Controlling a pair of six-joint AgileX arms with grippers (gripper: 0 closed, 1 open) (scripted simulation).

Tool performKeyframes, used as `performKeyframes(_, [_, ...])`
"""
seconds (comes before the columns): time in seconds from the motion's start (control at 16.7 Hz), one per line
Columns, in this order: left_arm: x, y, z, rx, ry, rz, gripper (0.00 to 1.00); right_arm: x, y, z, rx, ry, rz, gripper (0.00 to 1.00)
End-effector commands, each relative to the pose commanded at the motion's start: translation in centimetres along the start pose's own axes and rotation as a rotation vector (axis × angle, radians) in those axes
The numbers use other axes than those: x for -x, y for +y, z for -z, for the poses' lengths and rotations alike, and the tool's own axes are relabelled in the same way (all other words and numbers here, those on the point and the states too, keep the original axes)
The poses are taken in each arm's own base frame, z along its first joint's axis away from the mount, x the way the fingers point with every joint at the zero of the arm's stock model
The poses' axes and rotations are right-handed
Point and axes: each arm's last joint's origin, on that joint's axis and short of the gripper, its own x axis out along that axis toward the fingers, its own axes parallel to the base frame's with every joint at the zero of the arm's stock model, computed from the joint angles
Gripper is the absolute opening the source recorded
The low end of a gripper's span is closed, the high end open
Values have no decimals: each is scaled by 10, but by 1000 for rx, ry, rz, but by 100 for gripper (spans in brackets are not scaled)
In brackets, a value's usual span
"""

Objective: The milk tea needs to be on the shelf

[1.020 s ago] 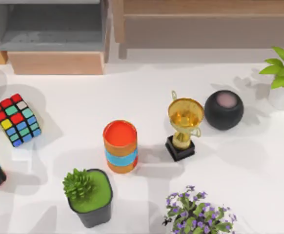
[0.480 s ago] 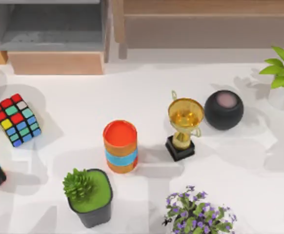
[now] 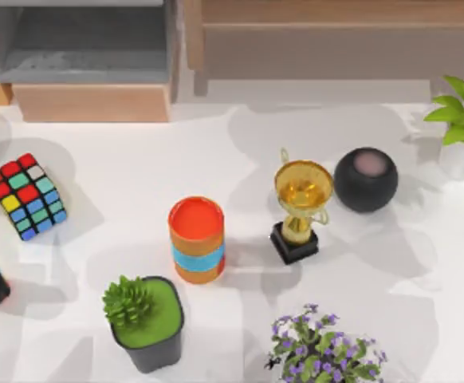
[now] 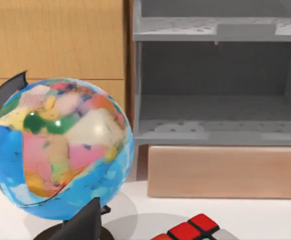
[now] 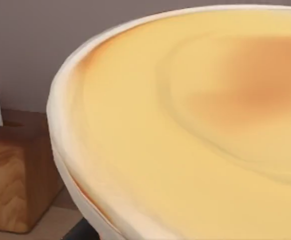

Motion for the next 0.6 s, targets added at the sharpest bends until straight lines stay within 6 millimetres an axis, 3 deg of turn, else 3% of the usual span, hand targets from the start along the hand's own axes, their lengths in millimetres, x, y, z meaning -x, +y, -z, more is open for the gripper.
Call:
performKeyframes(0.3, [0, 0, 0, 0, 0, 0, 100, -48, 53, -30, -74, 76, 13, 0])
performKeyframes(0.6, [0, 0, 0, 0, 0, 0, 100, -76, 88, -55, -91, 239, 106, 0])
